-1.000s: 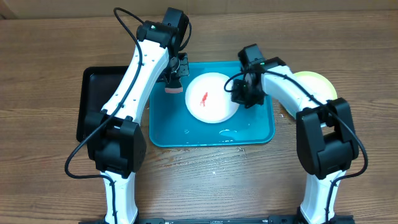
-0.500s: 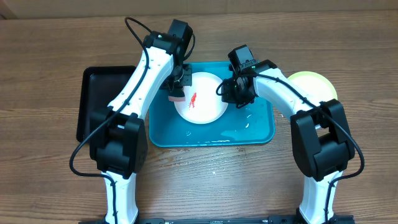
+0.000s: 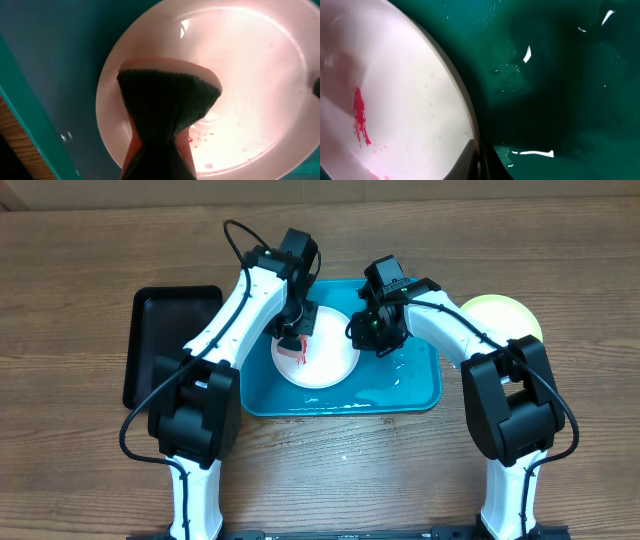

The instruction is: Clean dirty plates on tray and stack at the side

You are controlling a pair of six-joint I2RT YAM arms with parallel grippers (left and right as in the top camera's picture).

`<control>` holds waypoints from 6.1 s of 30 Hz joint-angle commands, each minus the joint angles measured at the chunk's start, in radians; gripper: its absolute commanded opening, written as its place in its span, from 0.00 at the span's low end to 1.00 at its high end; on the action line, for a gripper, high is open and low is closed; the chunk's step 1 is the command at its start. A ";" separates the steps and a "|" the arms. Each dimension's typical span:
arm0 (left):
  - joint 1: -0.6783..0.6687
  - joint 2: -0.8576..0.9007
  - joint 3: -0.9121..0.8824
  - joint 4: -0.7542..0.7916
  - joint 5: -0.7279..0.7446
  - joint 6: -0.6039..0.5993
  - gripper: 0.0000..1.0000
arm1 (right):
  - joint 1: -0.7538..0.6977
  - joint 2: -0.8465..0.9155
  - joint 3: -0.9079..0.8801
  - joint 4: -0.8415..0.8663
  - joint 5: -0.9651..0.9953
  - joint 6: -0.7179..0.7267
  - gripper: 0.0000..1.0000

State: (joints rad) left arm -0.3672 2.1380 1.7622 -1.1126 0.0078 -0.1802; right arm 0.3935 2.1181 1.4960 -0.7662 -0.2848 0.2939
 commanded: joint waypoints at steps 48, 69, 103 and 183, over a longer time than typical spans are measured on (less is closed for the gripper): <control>0.009 -0.006 -0.176 0.090 -0.055 -0.104 0.04 | 0.005 0.019 -0.004 0.010 -0.022 -0.007 0.04; 0.007 -0.006 -0.176 0.256 0.126 -0.060 0.04 | 0.005 0.019 -0.004 0.011 -0.024 -0.007 0.04; 0.000 -0.006 -0.128 0.169 0.295 0.045 0.04 | 0.005 0.019 -0.004 0.012 -0.024 -0.007 0.05; -0.097 -0.006 -0.129 0.266 -0.490 -0.284 0.04 | 0.005 0.027 -0.004 0.014 -0.024 -0.007 0.05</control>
State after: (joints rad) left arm -0.4587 2.1357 1.6241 -0.8322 -0.2687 -0.3672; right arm 0.4000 2.1246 1.4960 -0.7525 -0.3141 0.2874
